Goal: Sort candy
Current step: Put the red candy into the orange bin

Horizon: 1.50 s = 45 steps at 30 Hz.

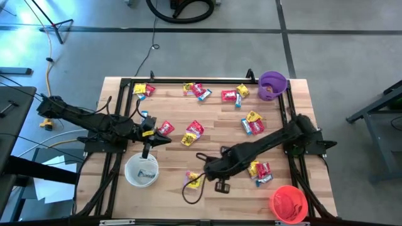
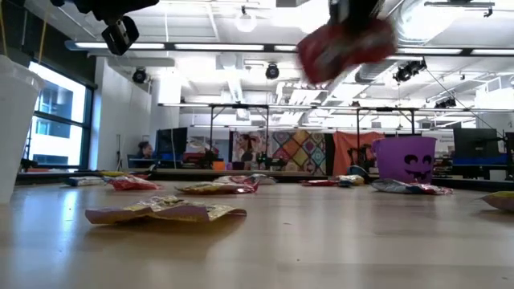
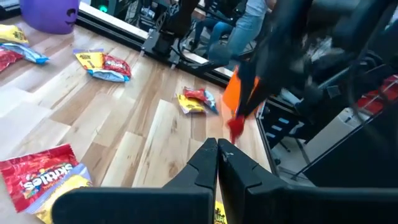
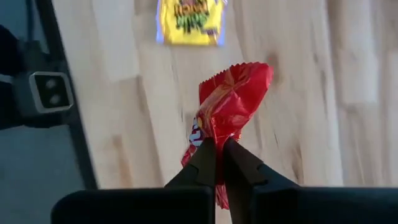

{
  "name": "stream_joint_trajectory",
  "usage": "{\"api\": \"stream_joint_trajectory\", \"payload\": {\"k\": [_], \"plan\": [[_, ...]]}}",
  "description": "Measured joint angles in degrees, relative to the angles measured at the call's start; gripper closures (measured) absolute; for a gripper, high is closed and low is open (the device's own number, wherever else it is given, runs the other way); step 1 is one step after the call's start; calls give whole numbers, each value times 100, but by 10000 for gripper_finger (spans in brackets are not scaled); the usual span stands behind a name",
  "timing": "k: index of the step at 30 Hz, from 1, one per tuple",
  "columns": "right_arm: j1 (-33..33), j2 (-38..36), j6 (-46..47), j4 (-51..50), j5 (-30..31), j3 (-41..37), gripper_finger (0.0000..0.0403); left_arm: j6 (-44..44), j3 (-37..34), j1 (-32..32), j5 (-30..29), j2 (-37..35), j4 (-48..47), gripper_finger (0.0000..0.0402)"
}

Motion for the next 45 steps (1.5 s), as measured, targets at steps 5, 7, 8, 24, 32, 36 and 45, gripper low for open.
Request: {"api": "stream_joint_trajectory", "payload": {"k": [5,7,8,24,32,36,45], "plan": [[335,-780,827,-791,-401,-476,400,1,0,2,0,-1,-11,401],[510,-1101,1224,-1057,-707,-788,400,1,0,2,0,-1,-31,401],[600,-1274,1453,-1112,-845,-952,400,5,0,2,-2,-1,-46,401],[3024,-2977,5264,301,-2773,-3065,401,5,0,174,-133,-1,-59,401],[3103,-3107,5445,1606,-2739,-4432,400,-16,0,595,240,-1,-57,401],[3031,-3109,5448,1962,-2730,-4711,379,-122,0,757,375,-1,-57,401],[2972,-3210,5440,752,-2702,-3781,263,-122,0,969,383,0,-116,401]]}}
